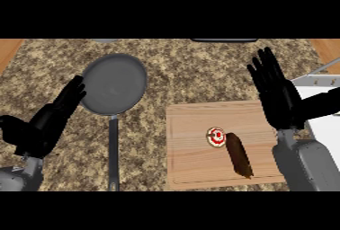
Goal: Pick the cupcake from the cutting board and place it in the tiered basket
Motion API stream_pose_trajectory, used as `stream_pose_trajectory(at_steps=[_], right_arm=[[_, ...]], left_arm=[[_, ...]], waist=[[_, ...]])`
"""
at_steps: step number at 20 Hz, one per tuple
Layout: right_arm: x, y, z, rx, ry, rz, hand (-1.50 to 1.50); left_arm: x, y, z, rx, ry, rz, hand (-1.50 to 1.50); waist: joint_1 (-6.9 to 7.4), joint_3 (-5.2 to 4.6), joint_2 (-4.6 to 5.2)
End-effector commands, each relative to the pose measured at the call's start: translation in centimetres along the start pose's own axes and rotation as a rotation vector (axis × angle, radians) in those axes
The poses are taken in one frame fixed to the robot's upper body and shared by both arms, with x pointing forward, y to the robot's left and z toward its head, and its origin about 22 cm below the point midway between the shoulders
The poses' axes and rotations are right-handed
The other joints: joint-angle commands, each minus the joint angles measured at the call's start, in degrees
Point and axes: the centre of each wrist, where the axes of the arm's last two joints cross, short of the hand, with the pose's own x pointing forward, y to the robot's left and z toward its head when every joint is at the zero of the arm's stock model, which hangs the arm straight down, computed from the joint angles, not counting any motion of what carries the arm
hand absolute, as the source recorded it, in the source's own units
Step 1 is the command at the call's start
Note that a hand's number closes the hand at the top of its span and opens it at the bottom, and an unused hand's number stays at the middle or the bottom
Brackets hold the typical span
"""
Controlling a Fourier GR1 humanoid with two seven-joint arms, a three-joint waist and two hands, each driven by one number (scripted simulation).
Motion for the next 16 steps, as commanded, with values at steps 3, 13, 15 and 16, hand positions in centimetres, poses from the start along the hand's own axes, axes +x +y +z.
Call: stream_pose_trajectory(at_steps=[3, 13, 15, 16], right_arm=[[-0.7, -0.2, 2.8, -0.155, -0.03, 0.061, 1.5], [-7.9, -3.4, 11.3, -0.884, 0.148, 0.367, -1.5], [-6.3, -2.6, 13.2, -0.871, 0.151, 0.406, -1.5], [-5.0, -2.2, 13.7, -0.82, 0.161, 0.429, -1.5]], left_arm=[[-1.4, 3.0, -0.5, 0.151, -0.026, -0.126, 0.0], [-3.4, 4.0, 0.8, 0.318, 0.03, -0.226, 0.0], [-4.1, 4.0, 1.1, 0.295, 0.036, -0.211, 0.0], [-4.1, 2.0, 0.2, 0.305, 0.035, -0.211, 0.0]], waist=[[-1.37, 0.06, -0.23], [-3.23, -0.22, -0.59], [-2.5, -0.24, -0.58], [-2.65, -0.24, -0.47]])
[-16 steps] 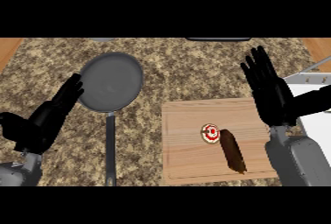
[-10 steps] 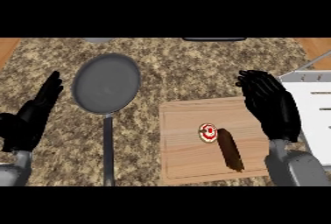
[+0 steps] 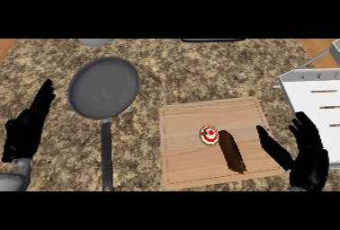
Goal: Pick the cupcake from the cutting board and place it in the tiered basket
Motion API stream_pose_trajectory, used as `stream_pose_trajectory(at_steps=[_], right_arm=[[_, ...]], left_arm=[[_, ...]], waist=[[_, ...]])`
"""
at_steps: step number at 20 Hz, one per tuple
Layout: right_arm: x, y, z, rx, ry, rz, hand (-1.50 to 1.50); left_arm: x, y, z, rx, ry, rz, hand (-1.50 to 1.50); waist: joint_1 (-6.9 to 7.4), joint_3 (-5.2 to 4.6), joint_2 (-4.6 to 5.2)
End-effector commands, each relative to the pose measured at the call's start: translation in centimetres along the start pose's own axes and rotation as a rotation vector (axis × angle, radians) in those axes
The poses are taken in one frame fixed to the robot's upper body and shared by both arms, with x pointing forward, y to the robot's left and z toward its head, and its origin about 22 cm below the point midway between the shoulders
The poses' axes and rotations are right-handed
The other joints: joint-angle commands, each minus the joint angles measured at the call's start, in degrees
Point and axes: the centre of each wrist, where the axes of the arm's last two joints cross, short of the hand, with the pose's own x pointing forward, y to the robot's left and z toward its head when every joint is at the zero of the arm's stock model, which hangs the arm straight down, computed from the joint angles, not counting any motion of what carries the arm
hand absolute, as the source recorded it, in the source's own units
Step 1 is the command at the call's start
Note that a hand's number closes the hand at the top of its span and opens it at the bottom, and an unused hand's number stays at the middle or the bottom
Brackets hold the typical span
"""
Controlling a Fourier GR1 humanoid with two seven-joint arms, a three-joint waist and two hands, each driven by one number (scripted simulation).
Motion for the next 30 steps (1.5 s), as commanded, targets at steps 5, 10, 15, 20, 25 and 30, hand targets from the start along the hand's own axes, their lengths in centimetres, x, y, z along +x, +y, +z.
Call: stream_pose_trajectory(at_steps=[5, 10, 15, 20, 25, 30], right_arm=[[2.0, -3.5, 3.1, 0.221, 0.077, 0.378, -1.5], [7.2, -4.5, 3.0, 0.347, 0.154, 0.593, -1.5], [13.8, -2.6, 2.4, 0.326, 0.224, 0.667, -1.5], [14.5, 0.8, 1.1, 0.337, 0.355, 0.688, -1.5], [12.2, 4.4, 1.6, 0.412, 0.444, 0.733, -1.5], [12.7, 5.4, -0.2, 0.414, 0.467, 0.789, -1.5]], left_arm=[[-0.3, -1.4, -0.5, -0.012, -0.024, -0.011, 0.0], [0.0, -1.2, -0.7, -0.015, -0.034, -0.018, 0.0], [0.8, -3.3, -1.0, -0.04, -0.036, -0.009, 0.0], [0.0, -2.3, -2.0, -0.043, -0.046, -0.014, 0.0], [-0.6, -3.4, -0.9, -0.05, -0.046, -0.014, 0.0], [0.6, -2.2, -2.1, -0.037, -0.043, 0.001, 0.0]], waist=[[1.95, -0.26, 0.77], [3.0, -0.14, 0.53], [3.78, 0.11, 0.54], [4.31, 0.15, 0.83], [4.6, 0.23, 0.71], [3.7, 0.21, 0.45]])
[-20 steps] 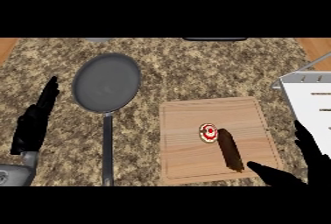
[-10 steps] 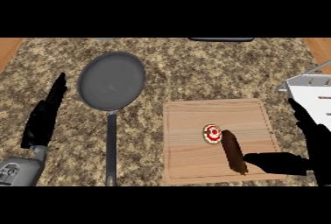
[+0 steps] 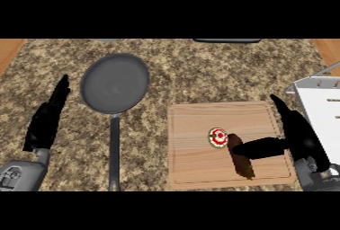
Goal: Pick the cupcake from the cutting board and place it in the tiered basket
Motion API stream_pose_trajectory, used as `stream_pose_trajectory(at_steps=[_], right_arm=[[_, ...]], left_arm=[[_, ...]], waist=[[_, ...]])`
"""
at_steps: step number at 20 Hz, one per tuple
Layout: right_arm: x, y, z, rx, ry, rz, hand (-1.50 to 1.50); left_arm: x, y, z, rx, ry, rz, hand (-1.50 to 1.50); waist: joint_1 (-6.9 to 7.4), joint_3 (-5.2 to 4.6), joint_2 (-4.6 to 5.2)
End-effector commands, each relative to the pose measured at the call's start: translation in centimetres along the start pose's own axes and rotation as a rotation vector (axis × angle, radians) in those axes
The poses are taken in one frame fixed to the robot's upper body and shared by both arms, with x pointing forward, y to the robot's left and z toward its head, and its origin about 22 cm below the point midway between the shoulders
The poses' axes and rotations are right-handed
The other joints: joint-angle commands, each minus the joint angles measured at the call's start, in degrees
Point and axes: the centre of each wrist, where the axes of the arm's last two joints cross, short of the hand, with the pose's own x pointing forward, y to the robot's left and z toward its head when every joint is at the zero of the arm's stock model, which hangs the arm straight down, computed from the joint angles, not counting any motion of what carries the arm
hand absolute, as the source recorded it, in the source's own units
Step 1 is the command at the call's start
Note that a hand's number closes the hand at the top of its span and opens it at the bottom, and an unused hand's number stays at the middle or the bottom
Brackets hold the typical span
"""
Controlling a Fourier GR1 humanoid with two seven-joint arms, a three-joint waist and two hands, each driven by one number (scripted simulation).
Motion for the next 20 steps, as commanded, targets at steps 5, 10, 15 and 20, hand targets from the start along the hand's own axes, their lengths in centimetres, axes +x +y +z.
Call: stream_pose_trajectory(at_steps=[5, 10, 15, 20], right_arm=[[1.4, 2.9, -0.8, 0.055, 0.239, 0.078, -1.5], [1.7, 4.3, -0.8, 0.027, 0.223, 0.13, -1.5], [2.1, 5.7, -1.0, 0.007, 0.216, 0.196, -1.5], [1.7, 7.5, -0.9, -0.008, 0.224, 0.225, -1.5]], left_arm=[[-1.0, 0.3, 0.0, 0.015, 0.022, -0.007, 0.0], [-2.0, 0.1, 0.3, 0.029, 0.032, 0.007, 0.0], [-0.3, 1.1, -0.6, 0.03, 0.01, -0.003, 0.0], [-0.6, -0.2, 1.2, 0.002, 0.035, 0.0, 0.0]], waist=[[-1.13, 0.07, -0.22], [-1.46, 0.04, -0.34], [-1.62, 0.01, -0.36], [-1.25, 0.09, -0.53]])
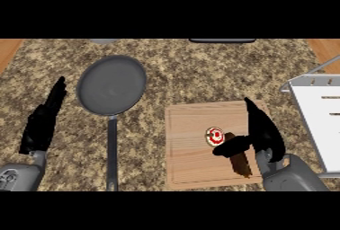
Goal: Pick the cupcake from the cutting board and place it in the tiered basket
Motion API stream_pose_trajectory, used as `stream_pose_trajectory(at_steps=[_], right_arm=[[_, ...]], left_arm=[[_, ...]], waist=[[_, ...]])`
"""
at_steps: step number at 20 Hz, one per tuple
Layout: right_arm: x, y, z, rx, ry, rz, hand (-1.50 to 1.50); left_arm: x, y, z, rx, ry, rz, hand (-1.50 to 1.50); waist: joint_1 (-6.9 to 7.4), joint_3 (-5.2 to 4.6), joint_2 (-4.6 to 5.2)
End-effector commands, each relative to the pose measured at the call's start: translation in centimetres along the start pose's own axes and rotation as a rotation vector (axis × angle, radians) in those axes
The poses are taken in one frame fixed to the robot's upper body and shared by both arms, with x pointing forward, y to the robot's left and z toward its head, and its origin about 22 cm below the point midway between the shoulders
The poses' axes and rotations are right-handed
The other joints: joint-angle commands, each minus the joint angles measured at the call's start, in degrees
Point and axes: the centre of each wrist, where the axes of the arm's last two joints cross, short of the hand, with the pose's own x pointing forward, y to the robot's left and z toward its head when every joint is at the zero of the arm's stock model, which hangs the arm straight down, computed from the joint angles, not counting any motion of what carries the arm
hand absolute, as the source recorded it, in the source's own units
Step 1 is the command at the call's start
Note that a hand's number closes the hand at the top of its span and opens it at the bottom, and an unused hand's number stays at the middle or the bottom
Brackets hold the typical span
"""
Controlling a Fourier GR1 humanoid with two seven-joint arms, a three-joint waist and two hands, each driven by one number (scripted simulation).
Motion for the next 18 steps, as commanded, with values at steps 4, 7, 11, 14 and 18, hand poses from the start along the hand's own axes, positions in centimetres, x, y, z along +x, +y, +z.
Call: stream_pose_trajectory(at_steps=[4, 7, 11, 14, 18], right_arm=[[1.1, 0.5, 0.7, -0.014, 0.205, 0.05, -1.5], [1.8, 2.3, 0.7, 0.016, 0.221, 0.034, -1.5], [1.8, 3.0, 0.2, 0.034, 0.256, 0.046, -1.5], [1.5, 3.2, 0.3, 0.044, 0.269, 0.043, -1.5], [2.2, 4.2, 0.7, 0.031, 0.271, 0.034, -1.5]], left_arm=[[-0.9, 0.5, -0.1, 0.033, 0.006, -0.012, 0.0], [0.2, -0.7, -0.2, 0.011, -0.011, -0.012, 0.0], [0.0, 0.4, -0.7, -0.004, 0.001, -0.012, 0.0], [-0.8, -2.7, 0.6, 0.006, -0.002, 0.014, 0.0], [-0.3, -0.7, 0.0, 0.02, -0.008, -0.008, 0.0]], waist=[[-0.68, 0.03, 0.1], [-0.56, 0.04, 0.1], [-0.58, 0.06, 0.2], [-0.25, 0.12, 0.22], [-0.3, 0.1, 0.2]])
